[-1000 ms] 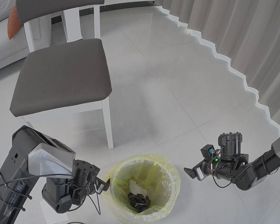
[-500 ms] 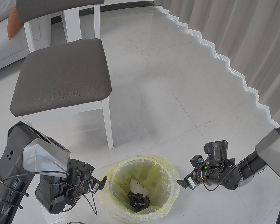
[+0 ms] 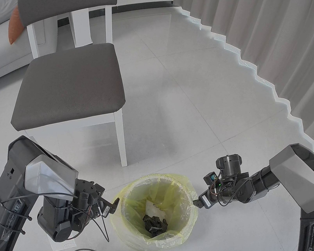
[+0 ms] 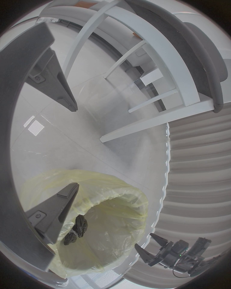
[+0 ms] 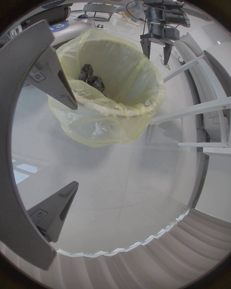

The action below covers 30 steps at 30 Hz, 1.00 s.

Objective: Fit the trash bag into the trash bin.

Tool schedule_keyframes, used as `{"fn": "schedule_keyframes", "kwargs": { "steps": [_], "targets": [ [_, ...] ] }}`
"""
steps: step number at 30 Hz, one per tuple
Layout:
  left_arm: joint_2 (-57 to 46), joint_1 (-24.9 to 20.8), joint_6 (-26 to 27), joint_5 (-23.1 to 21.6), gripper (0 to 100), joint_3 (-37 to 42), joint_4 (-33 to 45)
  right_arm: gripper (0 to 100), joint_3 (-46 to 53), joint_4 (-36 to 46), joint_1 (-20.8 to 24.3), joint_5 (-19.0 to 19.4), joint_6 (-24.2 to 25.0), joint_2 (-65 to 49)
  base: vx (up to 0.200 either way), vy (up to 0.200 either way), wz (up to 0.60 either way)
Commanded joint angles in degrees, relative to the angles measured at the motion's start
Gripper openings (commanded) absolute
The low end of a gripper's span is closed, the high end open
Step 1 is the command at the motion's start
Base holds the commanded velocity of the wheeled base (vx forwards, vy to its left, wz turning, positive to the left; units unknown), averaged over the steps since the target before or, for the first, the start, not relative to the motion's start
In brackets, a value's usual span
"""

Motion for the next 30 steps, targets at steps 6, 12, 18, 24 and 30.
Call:
{"fn": "schedule_keyframes", "kwargs": {
  "steps": [6,12,18,24,30],
  "targets": [
    [0.41,-0.27,-0.14,0.14,100,0.09,-1.05,100,-7.27,5.24,0.18,-0.06,-0.27,6.31,0.0,0.0,0.0],
    [0.06,-0.18,-0.41,-0.03,100,0.26,-1.05,100,-5.25,5.76,-0.34,-0.06,-0.63,4.55,0.0,0.0,0.0],
    [-2.05,-0.27,-0.58,-0.47,100,-0.09,-1.05,100,5.12,3.74,-1.84,-0.68,-0.1,-7.66,0.0,0.0,0.0],
    [-9.43,-0.35,-1.81,-5.13,100,2.46,-1.05,100,20.06,-0.83,-4.83,-3.23,2.63,-27.09,0.0,0.0,0.0],
    [-17.7,-0.27,-4.28,-7.68,100,6.33,-1.05,100,30.44,-1.44,-6.15,-4.63,6.14,-46.51,0.0,0.0,0.0]
  ]
}}
